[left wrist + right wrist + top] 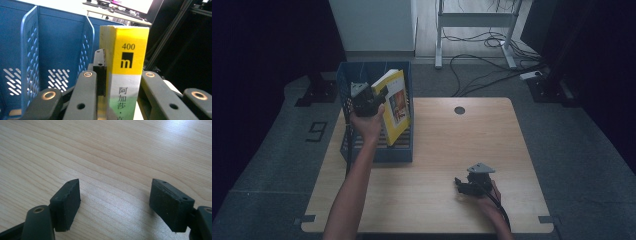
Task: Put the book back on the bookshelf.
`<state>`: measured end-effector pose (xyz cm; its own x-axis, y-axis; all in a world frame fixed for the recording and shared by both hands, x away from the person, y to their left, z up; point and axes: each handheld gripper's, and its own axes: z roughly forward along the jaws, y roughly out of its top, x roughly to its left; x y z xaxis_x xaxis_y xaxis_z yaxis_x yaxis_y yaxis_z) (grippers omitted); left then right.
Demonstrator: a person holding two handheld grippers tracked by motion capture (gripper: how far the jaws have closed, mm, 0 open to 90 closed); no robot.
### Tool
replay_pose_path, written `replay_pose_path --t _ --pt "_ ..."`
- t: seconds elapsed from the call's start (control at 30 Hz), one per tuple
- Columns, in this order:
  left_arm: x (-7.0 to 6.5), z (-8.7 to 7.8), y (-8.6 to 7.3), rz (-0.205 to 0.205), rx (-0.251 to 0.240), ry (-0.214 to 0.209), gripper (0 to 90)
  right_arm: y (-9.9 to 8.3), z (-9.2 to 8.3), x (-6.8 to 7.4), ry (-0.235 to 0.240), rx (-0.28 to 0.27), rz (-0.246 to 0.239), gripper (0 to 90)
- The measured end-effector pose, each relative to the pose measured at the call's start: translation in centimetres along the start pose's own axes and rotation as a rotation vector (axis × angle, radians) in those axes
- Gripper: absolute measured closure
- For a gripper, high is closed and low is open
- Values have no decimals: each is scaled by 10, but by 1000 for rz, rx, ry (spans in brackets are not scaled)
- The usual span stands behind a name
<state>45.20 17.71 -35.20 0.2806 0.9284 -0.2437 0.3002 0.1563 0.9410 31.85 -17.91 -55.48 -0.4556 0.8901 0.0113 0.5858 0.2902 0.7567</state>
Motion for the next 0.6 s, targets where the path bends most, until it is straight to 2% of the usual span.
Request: replay_pose_path --t 0.17,0.43,0.6 --pt "-4 8 -3 29 -2 27 756 0 0 0 -1 0 -1 240" --pt "-7 18 -8 32 -1 39 756 0 0 0 0 1 -2 240" --pt "-7 27 -14 41 22 45 755 0 0 0 0 2 0 240"
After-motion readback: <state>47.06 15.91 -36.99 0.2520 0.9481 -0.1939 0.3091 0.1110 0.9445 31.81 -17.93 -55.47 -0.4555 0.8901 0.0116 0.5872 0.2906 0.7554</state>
